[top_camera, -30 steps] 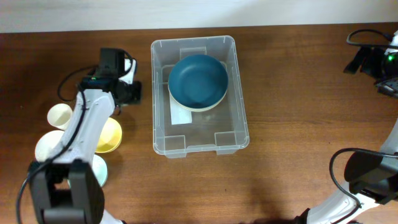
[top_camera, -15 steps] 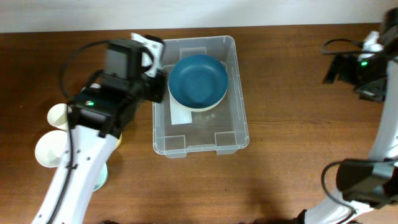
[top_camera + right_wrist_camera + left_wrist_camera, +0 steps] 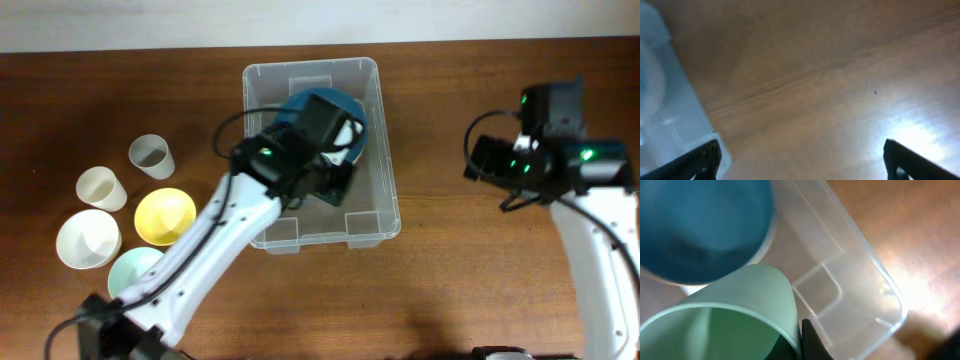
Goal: Pack container
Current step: 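Carry the mint-green cup into the bin and release it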
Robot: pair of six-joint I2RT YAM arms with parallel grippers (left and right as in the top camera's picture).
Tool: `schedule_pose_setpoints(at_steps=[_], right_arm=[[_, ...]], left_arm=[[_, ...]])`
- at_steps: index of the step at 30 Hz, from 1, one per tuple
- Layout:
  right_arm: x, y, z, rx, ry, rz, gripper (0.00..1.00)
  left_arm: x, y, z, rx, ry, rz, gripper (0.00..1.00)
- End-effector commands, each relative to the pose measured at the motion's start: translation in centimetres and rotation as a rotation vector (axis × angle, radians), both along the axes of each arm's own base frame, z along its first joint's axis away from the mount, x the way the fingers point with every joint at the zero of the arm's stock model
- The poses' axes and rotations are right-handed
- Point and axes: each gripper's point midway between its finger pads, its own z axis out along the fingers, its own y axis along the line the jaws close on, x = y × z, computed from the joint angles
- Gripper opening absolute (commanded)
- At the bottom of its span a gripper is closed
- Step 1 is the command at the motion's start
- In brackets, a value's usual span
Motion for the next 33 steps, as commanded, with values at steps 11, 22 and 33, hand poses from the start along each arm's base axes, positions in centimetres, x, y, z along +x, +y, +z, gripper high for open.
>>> schedule_pose_setpoints(at_steps=[11, 22, 33], right_arm=[[-3.0, -0.2, -7.0, -0.012, 0.137, -0.043, 0.99], [-2.9, -0.2, -7.0, -0.016, 0.133, -0.041, 0.99], [-2.9, -0.4, -7.0, -0.024, 0.133, -0.043, 0.99]], left_arm=[[-2.7, -4.7, -5.2, 0.023, 0.147, -0.088, 0.00], [-1.6, -5.7, -10.0, 0.067, 0.197, -0.087, 0.18], [1.5, -5.4, -5.7, 0.052, 0.066, -0.061, 0.29]])
